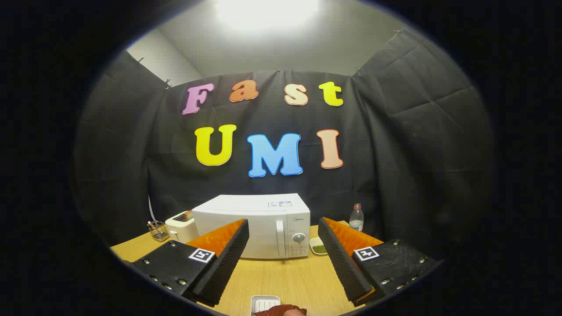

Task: Open the microwave, put the food inside, and close the microwave door.

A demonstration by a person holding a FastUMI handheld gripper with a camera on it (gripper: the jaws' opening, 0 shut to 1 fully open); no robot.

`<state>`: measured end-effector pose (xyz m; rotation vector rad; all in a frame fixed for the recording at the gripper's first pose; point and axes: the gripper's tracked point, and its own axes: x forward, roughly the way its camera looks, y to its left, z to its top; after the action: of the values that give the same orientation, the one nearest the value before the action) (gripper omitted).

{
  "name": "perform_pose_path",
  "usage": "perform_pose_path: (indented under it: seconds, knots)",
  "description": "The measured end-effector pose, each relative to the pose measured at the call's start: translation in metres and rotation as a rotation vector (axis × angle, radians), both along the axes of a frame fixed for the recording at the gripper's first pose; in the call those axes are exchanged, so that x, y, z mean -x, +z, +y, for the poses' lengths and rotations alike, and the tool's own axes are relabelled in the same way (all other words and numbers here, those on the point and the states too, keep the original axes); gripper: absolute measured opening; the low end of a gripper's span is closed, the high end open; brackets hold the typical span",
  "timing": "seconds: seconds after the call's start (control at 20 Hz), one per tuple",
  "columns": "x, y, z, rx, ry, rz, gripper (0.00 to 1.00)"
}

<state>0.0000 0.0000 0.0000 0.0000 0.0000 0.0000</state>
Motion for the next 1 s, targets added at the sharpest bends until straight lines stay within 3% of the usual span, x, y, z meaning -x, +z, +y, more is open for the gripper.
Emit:
perform_pose_path:
  seconds: [0.55,1.0]
  knots:
    - [-0.016,0.003,0.002,0.004,0.027,0.004,0.99]
    - [-0.068,0.013,0.003,-0.008,0.056,-0.007,0.99]
